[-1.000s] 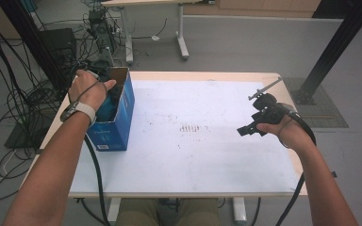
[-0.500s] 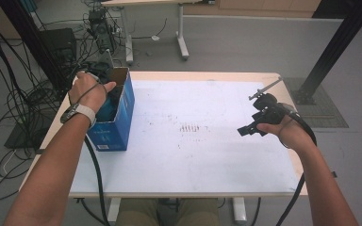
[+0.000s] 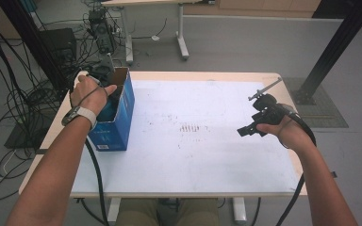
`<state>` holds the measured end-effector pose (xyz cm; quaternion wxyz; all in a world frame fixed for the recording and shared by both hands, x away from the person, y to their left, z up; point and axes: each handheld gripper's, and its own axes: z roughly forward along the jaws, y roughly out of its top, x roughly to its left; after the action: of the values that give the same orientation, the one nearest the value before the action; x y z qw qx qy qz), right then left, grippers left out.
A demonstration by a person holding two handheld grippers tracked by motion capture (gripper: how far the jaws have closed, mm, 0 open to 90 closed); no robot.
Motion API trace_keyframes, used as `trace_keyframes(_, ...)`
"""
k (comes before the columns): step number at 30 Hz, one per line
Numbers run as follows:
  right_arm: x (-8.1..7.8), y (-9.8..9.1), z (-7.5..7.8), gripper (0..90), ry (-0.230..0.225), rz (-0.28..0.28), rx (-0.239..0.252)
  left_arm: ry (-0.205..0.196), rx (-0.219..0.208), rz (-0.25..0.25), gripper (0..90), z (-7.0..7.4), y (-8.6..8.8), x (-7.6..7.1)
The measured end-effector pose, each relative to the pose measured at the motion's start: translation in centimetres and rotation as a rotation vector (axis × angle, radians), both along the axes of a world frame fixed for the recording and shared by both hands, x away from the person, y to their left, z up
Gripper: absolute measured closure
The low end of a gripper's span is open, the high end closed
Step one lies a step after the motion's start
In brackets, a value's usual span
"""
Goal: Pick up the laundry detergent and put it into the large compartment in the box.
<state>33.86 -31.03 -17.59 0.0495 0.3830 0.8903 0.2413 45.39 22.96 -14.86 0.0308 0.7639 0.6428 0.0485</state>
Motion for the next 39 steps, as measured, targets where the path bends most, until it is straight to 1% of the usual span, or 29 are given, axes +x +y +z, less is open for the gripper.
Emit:
trace_keyframes(2,-0.01,-0.01,-0.03,12.3,0.001,-0.001,0.003,0.004,0.003,-0.008,37.3,-0.03,0.06,0.08)
trace_keyframes(16,-0.07,0.02,-0.06,12.3,-0.003,0.001,0.001,0.013,-0.001,-0.009,37.2,-0.03,0.27,0.21)
trace_keyframes(39,-0.13,0.26,0.24,12.3,-0.005,0.004,-0.003,0.011,-0.008,-0.009,37.1,-0.08,0.63,0.09)
